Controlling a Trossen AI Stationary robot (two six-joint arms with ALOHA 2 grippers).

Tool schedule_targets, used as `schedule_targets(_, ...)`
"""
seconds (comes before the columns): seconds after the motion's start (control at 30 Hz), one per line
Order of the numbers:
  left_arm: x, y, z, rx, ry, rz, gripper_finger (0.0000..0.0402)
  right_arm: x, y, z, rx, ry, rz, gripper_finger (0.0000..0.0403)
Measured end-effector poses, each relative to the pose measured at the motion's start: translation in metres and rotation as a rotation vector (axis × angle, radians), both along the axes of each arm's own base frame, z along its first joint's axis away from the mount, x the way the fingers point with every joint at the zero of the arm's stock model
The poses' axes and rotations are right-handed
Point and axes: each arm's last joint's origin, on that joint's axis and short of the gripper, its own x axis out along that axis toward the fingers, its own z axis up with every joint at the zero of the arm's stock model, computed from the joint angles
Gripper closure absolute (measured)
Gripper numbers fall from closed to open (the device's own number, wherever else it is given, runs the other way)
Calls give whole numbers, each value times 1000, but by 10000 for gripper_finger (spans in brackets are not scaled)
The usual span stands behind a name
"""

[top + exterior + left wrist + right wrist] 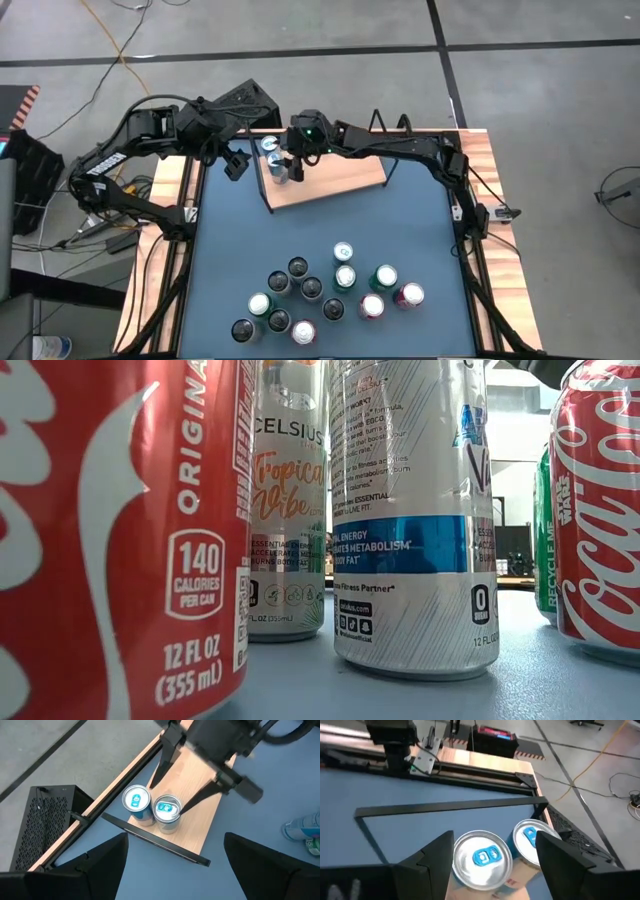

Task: Place canned beverage on shelf
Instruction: Put the bottom blue soda can on the shelf aligned with the other blue soda can

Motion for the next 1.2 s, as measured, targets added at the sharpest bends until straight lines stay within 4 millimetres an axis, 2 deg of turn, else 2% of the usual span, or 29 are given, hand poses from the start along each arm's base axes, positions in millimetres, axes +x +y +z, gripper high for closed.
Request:
schedule_targets(0.1, 0, 0, 0, 0, 1, 0, 86, -9, -1, 19, -39, 38, 18, 145)
schedule_targets(0.17, 0, 0, 0, 4, 4, -6, 86, -18, -2, 24, -37, 95, 20, 158)
schedule_targets(0.37, 0, 0, 0, 16, 14, -11, 86, -27, -4, 14, -1, 216, 19, 233)
schedule_targets(0.57, 0, 0, 0, 18, 15, -10, 86, -20, -10, -8, 58, 261, -9, 351)
schedule_targets(0.67, 0, 0, 0, 18, 15, -10, 86, -14, -9, -12, 53, 240, -4, 393)
schedule_targets(1.2, 0, 0, 0, 17, 16, -10, 86, -9, -4, -7, 55, 177, 47, 402)
